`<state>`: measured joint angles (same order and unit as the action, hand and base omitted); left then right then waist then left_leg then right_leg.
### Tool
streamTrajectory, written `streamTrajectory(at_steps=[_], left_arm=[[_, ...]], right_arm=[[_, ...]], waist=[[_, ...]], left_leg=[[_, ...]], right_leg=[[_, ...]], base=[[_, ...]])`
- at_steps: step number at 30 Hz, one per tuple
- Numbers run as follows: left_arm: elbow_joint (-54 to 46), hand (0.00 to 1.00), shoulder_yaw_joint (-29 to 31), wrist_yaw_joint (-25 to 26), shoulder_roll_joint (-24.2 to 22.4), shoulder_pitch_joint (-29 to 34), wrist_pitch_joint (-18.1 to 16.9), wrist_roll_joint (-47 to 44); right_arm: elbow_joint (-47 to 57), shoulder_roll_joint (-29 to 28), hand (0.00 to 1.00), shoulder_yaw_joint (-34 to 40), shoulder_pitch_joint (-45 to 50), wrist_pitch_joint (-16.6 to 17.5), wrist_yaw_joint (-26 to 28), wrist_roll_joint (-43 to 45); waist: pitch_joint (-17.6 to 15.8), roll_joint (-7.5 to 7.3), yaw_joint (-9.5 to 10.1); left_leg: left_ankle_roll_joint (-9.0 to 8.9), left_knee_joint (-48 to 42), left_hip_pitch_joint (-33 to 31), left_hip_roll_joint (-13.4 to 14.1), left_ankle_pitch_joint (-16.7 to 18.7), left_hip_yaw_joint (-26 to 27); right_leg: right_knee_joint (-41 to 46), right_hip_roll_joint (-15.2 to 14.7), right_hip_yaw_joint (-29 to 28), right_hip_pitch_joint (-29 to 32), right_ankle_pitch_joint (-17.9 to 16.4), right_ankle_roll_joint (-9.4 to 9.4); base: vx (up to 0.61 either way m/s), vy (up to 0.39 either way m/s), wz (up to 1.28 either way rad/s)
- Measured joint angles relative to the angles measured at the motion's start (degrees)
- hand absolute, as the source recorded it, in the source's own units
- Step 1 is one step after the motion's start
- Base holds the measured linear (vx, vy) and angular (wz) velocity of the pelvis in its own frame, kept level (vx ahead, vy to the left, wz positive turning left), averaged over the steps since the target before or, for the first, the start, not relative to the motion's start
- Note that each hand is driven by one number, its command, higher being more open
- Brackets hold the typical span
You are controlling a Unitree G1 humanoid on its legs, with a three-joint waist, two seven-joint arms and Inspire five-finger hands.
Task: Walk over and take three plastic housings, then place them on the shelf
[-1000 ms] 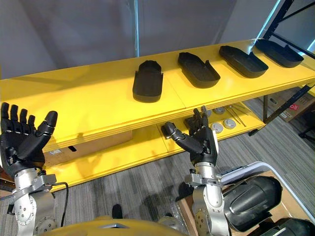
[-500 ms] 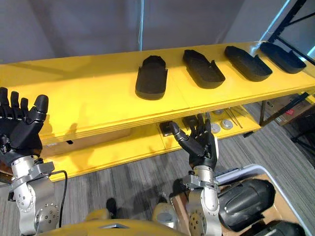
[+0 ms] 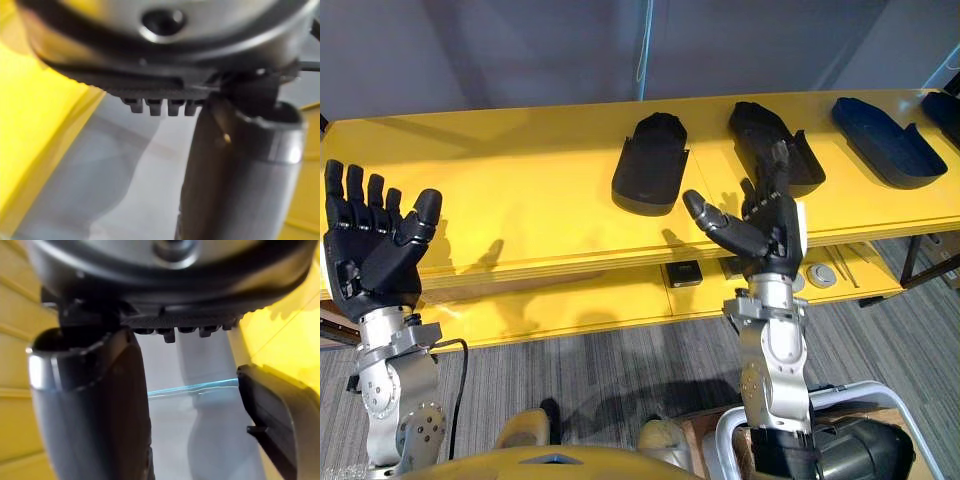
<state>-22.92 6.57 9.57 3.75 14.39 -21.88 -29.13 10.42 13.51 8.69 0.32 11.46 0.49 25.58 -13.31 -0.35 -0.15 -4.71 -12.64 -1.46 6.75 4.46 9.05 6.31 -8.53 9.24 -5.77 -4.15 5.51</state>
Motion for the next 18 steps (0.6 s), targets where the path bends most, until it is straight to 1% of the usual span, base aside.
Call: streamTrajectory(at_steps=[1,3,5,7,9,10,12,15,18], left_arm=[[0.0,1.0,0.0,-0.2,0.2,-0.4,0.0,0.0],[0.0,1.0,0.0,-1.1,1.3,-1.3,1.0,0.1],[0.0,1.0,-0.1,-2.5,1.3,-1.3,1.2,0.2],[0.0,1.0,-0.1,-3.3,1.3,-1.5,2.1,0.1],[0.0,1.0,-0.8,-4.3,1.3,-1.5,3.1,0.1],[0.0,1.0,-1.2,-4.5,1.3,-1.5,3.4,0.1],[0.1,1.0,-2.9,-5.7,1.3,-1.5,4.7,0.1],[0.5,1.0,-3.8,-7.1,1.4,-1.4,5.6,0.0],[2.6,1.0,-4.0,-8.1,2.4,-1.5,5.6,-0.8]], right_arm=[[0.0,0.2,1.0,0.0,-0.7,-0.3,0.2,0.4],[-2.2,1.2,1.0,-0.3,-4.1,-2.3,0.4,0.6],[-5.5,1.9,1.0,-0.6,-6.4,-3.6,0.2,0.6],[-9.8,2.2,1.0,-0.7,-9.2,-4.9,-0.8,0.6],[-15.9,3.0,1.0,-0.9,-13.9,-7.3,-3.4,0.5],[-17.7,3.4,1.0,-0.9,-15.4,-7.8,-4.1,0.6],[-25.2,5.5,1.0,-0.7,-20.9,-9.7,-6.3,0.7],[-33.1,7.7,1.0,-0.7,-27.3,-10.9,-6.8,2.0],[-39.5,9.6,1.0,-0.8,-31.5,-11.0,-6.5,3.9]], waist=[[0.0,-0.03,-0.08],[0.1,-0.22,-0.16],[0.2,-0.44,-0.12],[0.3,-0.59,-0.04],[0.4,-0.55,0.03],[0.4,-0.55,0.15],[0.4,-0.51,1.4],[0.4,-0.5,2.08],[0.4,-0.42,3.13]], left_leg=[[0.27,0.2,-0.1,-0.3,0.0,0.2],[0.81,0.8,-0.1,-1.3,-0.2,0.9],[1.01,0.8,-0.1,-1.7,-0.2,1.0],[1.07,0.7,-0.3,-1.9,-0.2,0.5],[1.16,0.0,-1.1,-2.0,-0.3,-0.7],[1.19,-0.2,-1.3,-2.0,-0.3,-0.9],[1.33,-0.3,-1.7,-2.0,-0.6,-1.5],[1.72,-0.3,-2.1,-2.3,-1.0,-2.6],[1.86,-0.5,-2.1,-2.5,-1.1,-3.3]], right_leg=[[-0.6,-0.3,0.0,-0.1,0.4,0.39],[-1.9,-1.3,-0.3,0.0,1.3,1.15],[-2.6,-1.5,-0.2,-0.2,1.7,1.29],[-2.8,-1.6,0.2,-0.5,1.8,1.36],[-3.5,-1.5,1.5,-1.4,2.2,1.4],[-3.6,-1.5,1.7,-1.4,2.3,1.48],[-3.6,-1.4,2.6,-1.5,2.8,1.38],[-3.6,-1.4,3.6,-1.8,3.5,1.26],[-3.6,-1.6,4.4,-2.4,3.5,1.28]], base=[[-0.04,0.087,-0.17],[-0.03,0.083,-0.08],[-0.02,0.056,0.0],[0.0,0.01,0.1],[0.01,-0.018,0.23],[0.02,-0.013,0.22],[-0.01,-0.013,0.17],[-0.04,0.002,0.18],[-0.05,0.0,0.12]])
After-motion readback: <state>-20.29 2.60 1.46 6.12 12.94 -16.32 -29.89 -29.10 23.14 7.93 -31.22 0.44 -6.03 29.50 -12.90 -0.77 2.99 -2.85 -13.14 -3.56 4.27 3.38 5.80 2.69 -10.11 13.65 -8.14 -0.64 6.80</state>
